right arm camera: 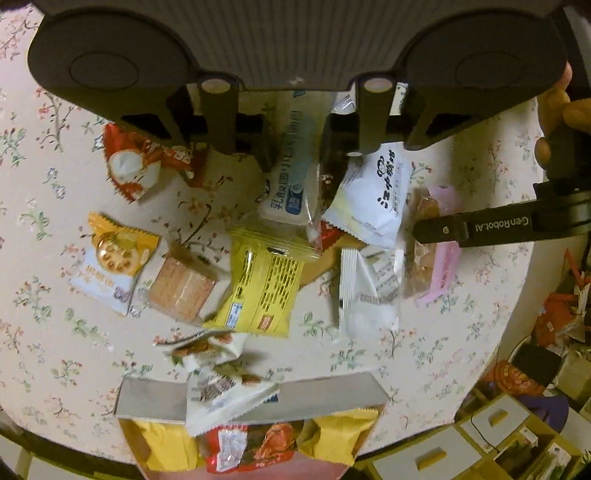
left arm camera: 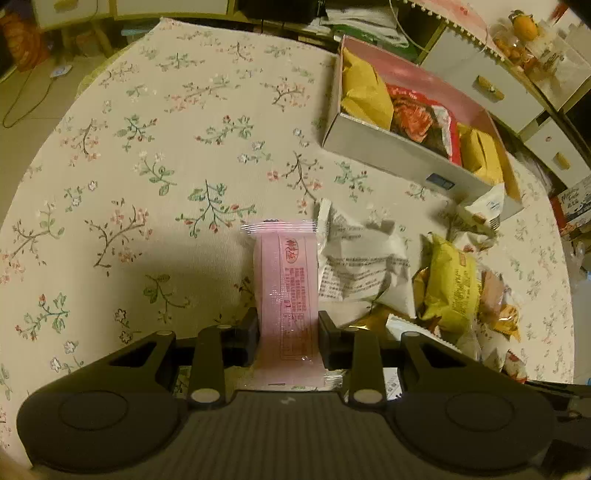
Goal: Organize snacks
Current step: 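Grasp the pink wafer bar with the left gripper while the right grasps the white milk-stick packet, then carry the pink bar and milk-stick packet into the box and release, then grasp the white biscuit bag with the right gripper while the left grasps a white wrapper, then lift both white packets and move them over the box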
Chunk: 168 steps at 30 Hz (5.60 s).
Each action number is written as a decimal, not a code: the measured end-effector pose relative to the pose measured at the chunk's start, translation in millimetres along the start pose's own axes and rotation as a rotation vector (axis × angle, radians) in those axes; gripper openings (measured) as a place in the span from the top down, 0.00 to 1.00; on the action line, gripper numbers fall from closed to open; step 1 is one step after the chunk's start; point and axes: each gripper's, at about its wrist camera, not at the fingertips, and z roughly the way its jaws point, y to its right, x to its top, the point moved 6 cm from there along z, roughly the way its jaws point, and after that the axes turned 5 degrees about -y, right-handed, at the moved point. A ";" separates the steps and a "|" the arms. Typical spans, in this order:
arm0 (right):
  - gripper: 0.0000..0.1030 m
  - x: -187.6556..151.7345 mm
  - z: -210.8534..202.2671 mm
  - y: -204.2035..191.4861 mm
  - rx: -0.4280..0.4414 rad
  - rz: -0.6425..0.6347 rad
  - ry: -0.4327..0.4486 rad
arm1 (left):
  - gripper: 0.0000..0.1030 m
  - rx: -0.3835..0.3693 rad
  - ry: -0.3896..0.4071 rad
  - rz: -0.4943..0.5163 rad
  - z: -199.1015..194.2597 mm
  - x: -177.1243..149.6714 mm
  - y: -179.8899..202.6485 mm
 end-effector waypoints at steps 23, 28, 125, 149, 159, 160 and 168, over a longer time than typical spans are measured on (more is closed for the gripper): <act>0.85 36.3 -46.5 29.7 -0.023 0.015 0.159 | 0.64 0.101 0.197 0.205 -31.6 18.0 35.6; 0.85 49.2 -56.0 40.5 -0.034 0.040 0.194 | 0.64 0.106 0.220 0.228 -33.6 25.7 44.2; 0.09 93.7 -34.1 37.2 -0.173 -0.220 0.295 | 0.05 -0.047 0.010 0.147 27.0 32.6 57.5; 0.58 107.9 -15.6 18.2 -0.222 -0.309 0.284 | 0.38 -0.061 0.015 0.201 32.6 38.0 56.9; 0.59 110.4 -41.4 17.0 -0.180 -0.270 0.329 | 0.40 -0.107 0.060 0.197 10.5 46.6 64.4; 0.59 111.3 -44.9 17.5 -0.167 -0.262 0.335 | 0.40 -0.115 0.071 0.194 6.2 48.8 64.4; 0.60 110.5 -68.7 19.4 -0.088 -0.216 0.381 | 0.40 -0.154 0.136 0.164 -18.5 63.9 61.7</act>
